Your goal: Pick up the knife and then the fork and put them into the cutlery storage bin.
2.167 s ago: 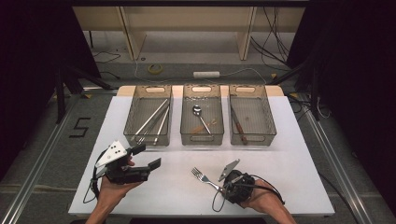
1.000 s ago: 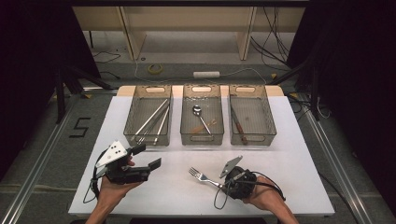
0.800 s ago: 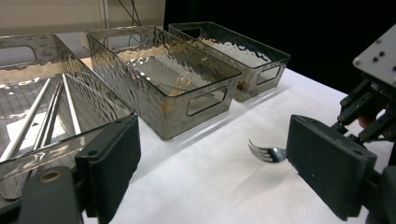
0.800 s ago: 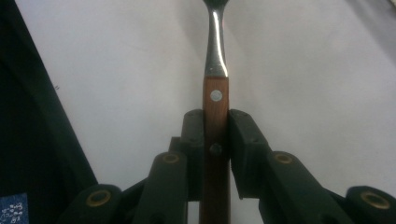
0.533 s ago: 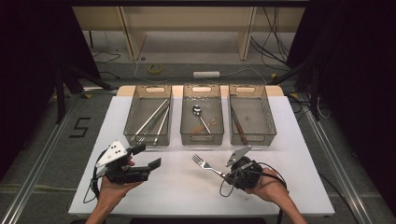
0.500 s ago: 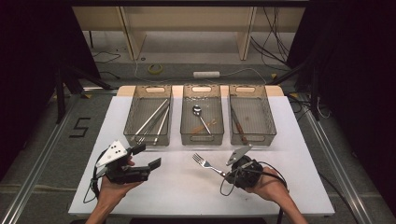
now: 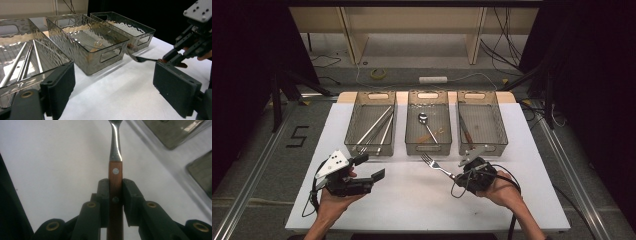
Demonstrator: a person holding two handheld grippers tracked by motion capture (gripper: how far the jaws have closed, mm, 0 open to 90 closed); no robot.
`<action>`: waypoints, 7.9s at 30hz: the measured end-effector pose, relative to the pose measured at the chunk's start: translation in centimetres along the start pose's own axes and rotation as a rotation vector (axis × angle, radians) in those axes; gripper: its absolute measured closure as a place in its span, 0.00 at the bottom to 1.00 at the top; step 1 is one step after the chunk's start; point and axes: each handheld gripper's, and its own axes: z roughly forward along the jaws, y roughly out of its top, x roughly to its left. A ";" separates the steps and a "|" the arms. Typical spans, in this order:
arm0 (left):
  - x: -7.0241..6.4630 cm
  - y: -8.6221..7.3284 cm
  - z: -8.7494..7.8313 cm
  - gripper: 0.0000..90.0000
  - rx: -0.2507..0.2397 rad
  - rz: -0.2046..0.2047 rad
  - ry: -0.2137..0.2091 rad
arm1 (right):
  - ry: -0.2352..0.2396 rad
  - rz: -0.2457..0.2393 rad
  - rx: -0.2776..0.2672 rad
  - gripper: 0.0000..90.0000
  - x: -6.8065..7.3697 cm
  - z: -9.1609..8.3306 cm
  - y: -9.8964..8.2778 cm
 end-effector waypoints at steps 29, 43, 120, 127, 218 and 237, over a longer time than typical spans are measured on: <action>0.1 0.0 -0.1 0.19 -0.001 -0.001 0.004 | -0.060 0.100 -0.106 0.86 -5.1 -2.5 2.3; 0.1 0.0 -0.1 0.19 -0.004 0.000 0.004 | -0.107 0.157 -0.129 0.86 -8.3 -2.9 4.6; 0.1 0.0 -0.1 0.19 -0.003 -0.003 0.003 | -0.286 0.595 -0.088 0.75 -17.4 0.1 5.0; 0.1 0.0 -0.1 0.19 -0.002 -0.002 0.002 | -0.269 0.578 -0.120 0.71 -17.0 -0.7 5.0; 0.1 -0.1 0.0 0.19 0.008 -0.018 -0.031 | -0.066 0.251 -0.602 0.28 0.4 -2.8 -3.7; 0.1 -0.2 -0.1 0.19 0.006 -0.022 -0.037 | -0.064 0.238 -0.609 0.24 1.4 -2.5 -5.4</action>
